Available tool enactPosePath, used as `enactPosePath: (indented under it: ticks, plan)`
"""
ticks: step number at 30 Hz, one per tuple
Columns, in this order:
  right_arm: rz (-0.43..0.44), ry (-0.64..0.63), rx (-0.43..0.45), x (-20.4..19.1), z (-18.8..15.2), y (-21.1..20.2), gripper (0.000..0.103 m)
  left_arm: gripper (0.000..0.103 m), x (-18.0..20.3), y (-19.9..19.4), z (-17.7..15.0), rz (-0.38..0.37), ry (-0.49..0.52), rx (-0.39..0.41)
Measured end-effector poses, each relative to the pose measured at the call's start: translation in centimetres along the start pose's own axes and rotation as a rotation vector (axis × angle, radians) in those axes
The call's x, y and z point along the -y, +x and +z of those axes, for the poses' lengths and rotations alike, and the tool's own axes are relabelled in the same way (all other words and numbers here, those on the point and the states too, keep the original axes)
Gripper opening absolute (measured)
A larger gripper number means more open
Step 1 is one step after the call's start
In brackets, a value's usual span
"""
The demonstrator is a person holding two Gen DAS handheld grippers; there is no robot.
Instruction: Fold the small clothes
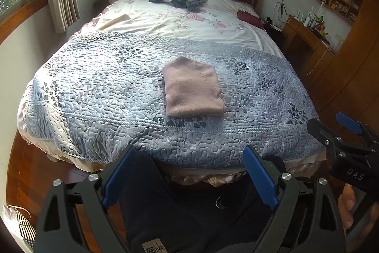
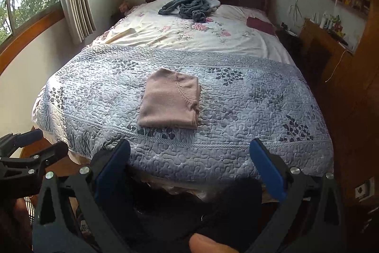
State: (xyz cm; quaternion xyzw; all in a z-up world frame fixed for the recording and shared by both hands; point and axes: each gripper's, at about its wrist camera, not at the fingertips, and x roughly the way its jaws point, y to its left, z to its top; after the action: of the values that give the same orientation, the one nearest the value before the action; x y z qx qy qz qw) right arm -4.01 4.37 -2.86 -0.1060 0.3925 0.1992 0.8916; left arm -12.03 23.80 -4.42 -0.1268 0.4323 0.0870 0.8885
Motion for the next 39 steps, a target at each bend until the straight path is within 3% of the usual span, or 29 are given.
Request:
enactPosePath:
  ticks: [39]
  plan:
    - [0.027, 0.012, -0.006, 0.6, 0.3, 1.9, 0.100, 0.092, 0.2, 1.5, 0.9, -0.003, 0.010, -0.031]
